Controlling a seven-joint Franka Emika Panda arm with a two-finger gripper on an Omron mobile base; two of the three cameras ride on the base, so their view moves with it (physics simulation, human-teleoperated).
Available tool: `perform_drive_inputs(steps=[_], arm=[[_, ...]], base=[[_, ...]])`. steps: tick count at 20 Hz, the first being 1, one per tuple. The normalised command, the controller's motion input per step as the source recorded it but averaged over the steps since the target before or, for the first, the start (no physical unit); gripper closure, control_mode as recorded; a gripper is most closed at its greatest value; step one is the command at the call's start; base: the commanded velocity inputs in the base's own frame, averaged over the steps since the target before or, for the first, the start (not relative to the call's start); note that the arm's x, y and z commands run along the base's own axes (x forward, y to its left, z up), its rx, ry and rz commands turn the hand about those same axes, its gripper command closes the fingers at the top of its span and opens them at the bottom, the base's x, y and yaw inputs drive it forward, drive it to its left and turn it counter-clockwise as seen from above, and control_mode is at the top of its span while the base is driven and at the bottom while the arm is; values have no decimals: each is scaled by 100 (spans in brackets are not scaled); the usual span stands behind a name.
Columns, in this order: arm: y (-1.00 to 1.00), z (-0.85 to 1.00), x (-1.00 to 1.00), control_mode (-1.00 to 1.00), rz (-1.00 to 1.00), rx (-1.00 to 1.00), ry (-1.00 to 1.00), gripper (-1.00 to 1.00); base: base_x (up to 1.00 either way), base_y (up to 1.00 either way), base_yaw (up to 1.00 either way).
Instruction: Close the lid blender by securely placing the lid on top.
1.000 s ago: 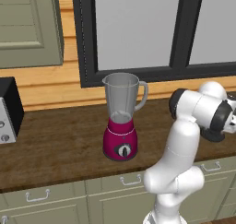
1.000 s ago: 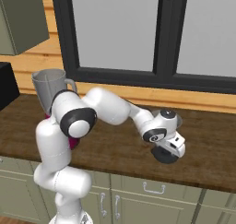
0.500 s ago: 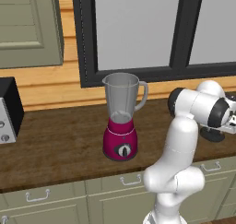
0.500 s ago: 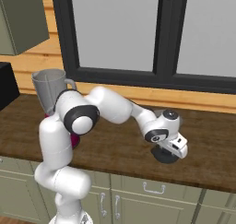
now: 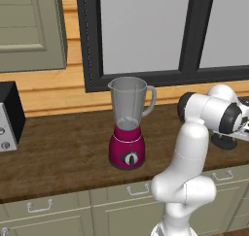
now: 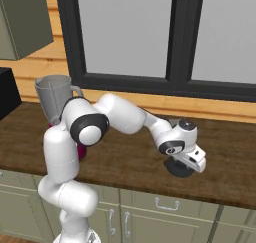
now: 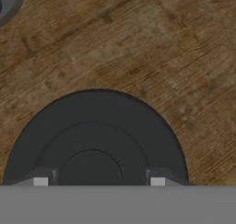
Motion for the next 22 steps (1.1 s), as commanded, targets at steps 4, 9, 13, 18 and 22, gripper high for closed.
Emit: perform_drive_inputs(steps=[4,9,13,18,22], arm=[[2,-5,0,-100,0,0,-2,100],[33,-12,-2,-100,0,0,0,100],[30,-4,-1,-100,0,0,0,100],[12,55,-6,-100,0,0,0,100],[14,87,-13,-100,0,0,0,100]], base=[[0,0,0],[0,0,0],[0,0,0],[0,0,0],[0,0,0]])
